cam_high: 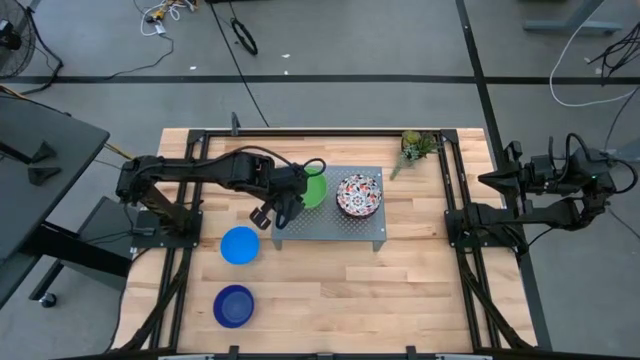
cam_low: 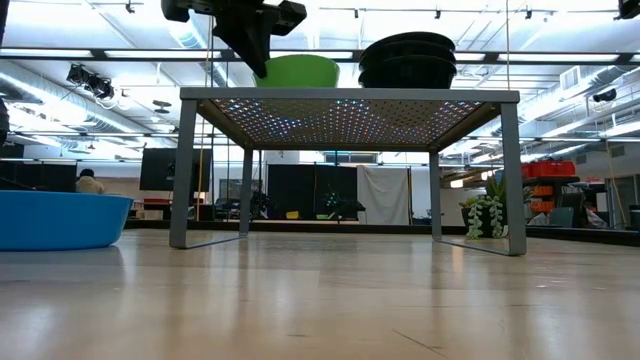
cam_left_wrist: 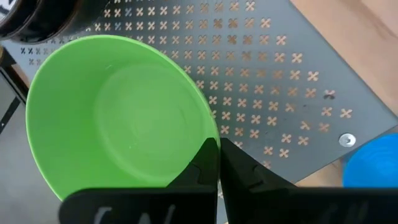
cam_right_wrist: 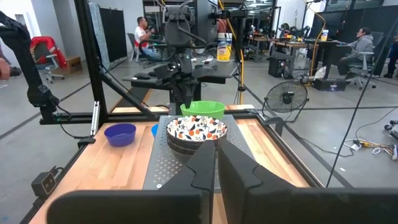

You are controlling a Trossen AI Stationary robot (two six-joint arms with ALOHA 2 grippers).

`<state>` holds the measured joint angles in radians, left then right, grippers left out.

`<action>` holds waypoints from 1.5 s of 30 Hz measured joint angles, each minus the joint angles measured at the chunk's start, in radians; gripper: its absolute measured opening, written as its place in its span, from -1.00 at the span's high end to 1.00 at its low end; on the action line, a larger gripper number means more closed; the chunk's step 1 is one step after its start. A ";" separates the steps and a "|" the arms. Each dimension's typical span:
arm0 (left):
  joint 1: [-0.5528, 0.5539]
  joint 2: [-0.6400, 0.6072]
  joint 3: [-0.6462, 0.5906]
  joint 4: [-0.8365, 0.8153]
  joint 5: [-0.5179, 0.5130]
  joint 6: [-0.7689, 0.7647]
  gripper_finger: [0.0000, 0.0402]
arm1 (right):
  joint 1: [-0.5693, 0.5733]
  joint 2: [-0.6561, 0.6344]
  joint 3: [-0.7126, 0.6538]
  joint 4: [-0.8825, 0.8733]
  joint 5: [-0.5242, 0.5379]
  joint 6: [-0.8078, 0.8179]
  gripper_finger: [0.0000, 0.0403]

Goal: Pick & Place Mini bowls
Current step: Put the light green plastic bowl on the shelf

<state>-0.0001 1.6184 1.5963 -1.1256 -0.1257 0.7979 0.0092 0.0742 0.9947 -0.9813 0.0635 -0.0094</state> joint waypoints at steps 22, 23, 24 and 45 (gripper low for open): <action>0.004 0.000 0.000 0.000 0.008 -0.027 0.99 | 0.000 0.000 0.000 0.000 0.000 0.000 0.89; 0.004 0.000 0.000 0.000 0.008 -0.027 0.99 | 0.000 0.000 0.000 0.000 0.000 0.000 0.89; 0.004 0.000 0.000 0.000 0.009 -0.028 0.99 | 0.000 0.000 0.000 0.000 0.000 0.000 0.89; 0.025 -0.074 -0.002 0.014 0.021 -0.068 0.99 | 0.000 0.000 0.000 0.000 0.000 0.000 0.89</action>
<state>0.0254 1.5447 1.5948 -1.1114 -0.1052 0.7301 0.0093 0.0742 0.9947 -0.9813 0.0634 -0.0093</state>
